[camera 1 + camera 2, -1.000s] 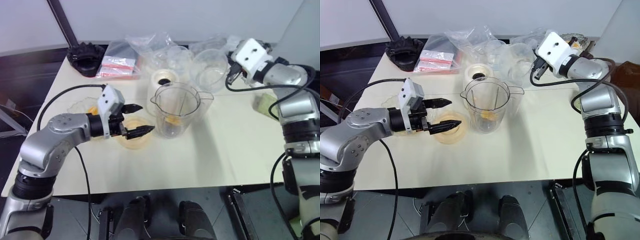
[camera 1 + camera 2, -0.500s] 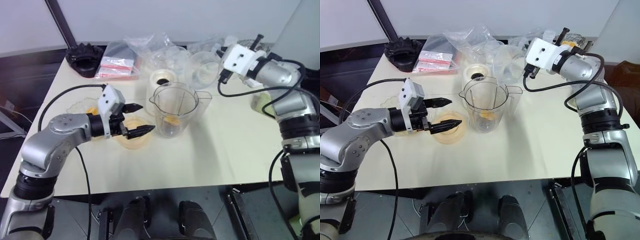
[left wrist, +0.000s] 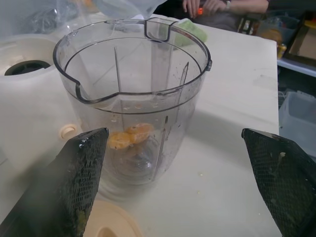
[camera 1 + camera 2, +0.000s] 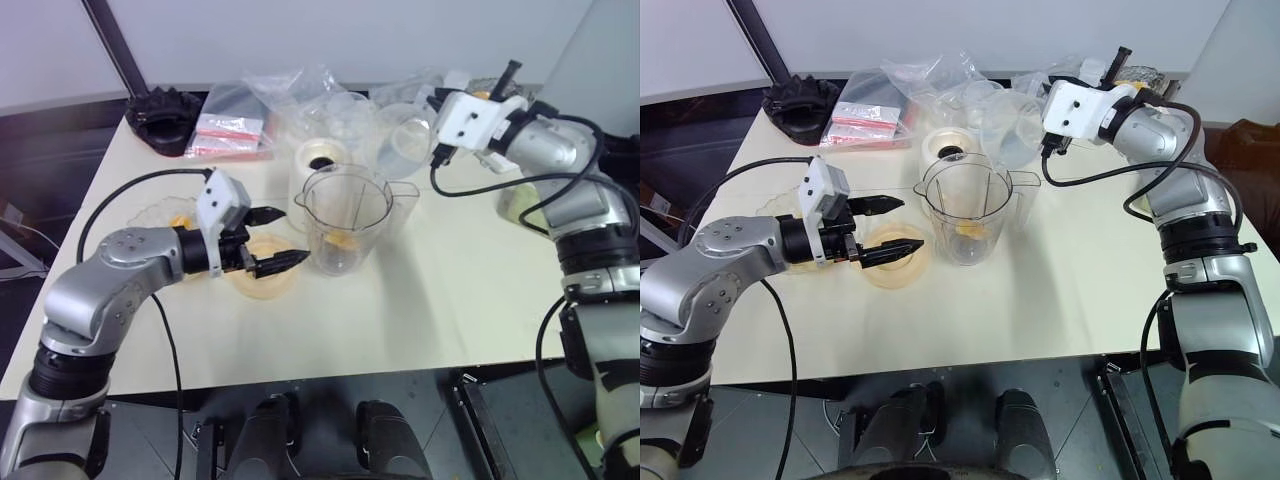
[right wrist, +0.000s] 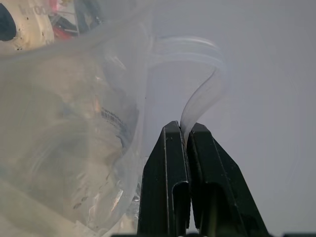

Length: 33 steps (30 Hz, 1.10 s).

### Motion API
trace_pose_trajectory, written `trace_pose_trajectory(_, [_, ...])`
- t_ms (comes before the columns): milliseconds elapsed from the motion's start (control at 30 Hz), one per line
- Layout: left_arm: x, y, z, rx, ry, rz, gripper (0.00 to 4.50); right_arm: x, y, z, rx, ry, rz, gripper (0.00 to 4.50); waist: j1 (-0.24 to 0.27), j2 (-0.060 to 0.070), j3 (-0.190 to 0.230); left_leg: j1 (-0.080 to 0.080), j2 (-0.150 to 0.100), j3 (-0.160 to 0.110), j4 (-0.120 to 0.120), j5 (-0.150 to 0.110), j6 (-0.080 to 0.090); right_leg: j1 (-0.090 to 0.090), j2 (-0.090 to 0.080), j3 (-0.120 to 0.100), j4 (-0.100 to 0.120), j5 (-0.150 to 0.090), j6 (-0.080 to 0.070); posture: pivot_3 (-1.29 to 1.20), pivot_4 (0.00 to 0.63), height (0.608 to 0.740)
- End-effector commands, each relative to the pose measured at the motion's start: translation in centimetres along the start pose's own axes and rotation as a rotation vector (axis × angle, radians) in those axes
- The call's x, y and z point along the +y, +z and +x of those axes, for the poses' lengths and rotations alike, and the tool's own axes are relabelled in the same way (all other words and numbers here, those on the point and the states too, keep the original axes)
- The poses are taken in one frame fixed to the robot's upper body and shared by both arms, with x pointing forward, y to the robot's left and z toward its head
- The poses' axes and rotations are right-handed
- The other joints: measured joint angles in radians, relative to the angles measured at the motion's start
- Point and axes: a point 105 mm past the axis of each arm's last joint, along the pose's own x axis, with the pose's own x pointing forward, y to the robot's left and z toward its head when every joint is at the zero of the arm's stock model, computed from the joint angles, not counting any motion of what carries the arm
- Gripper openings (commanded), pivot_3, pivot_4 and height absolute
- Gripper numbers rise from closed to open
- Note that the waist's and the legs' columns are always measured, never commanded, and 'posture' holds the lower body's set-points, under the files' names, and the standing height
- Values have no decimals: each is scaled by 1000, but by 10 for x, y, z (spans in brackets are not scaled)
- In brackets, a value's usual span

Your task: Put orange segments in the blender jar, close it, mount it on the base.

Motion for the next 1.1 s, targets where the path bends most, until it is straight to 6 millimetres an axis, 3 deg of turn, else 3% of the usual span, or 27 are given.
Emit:
trace_pose_trajectory(33, [-3,9,-1,-26,-2,41,4500,-27,16,0,-52,-82,-67,22,0,0,0,0,0,0,0,0,0,0,0,0,0,0,0,0,150,740])
trace_pose_trajectory(367, [-3,9,0,-25,-5,43,4500,-27,19,0,-62,-88,-122,22,0,0,0,0,0,0,0,0,0,0,0,0,0,0,0,0,150,740])
trace_pose_trajectory(633, [-5,14,0,-42,-14,41,4500,-29,11,-4,-36,-115,-50,22,0,0,0,0,0,0,0,0,0,0,0,0,0,0,0,0,150,740])
trace_pose_trajectory(733, [-5,21,0,-69,-23,35,4500,-34,5,-8,-19,-160,71,22,1,-1,0,0,0,0,0,0,0,0,0,0,0,0,0,0,150,740])
trace_pose_trajectory(967, [-11,36,1,-121,-62,24,4500,-46,-22,-32,38,-318,572,22,4,-1,0,1,0,-1,0,0,0,1,0,0,1,2,3,0,150,740])
trace_pose_trajectory(1033, [-13,39,2,-129,-74,22,4500,-48,-35,-44,77,-393,710,22,4,-1,0,1,0,0,1,0,0,1,0,0,1,2,3,0,150,740])
trace_pose_trajectory(1100, [-16,41,3,-131,-94,21,4500,-46,-63,-67,170,-541,904,22,4,-1,0,1,0,0,1,0,0,2,0,0,1,2,3,0,150,740])
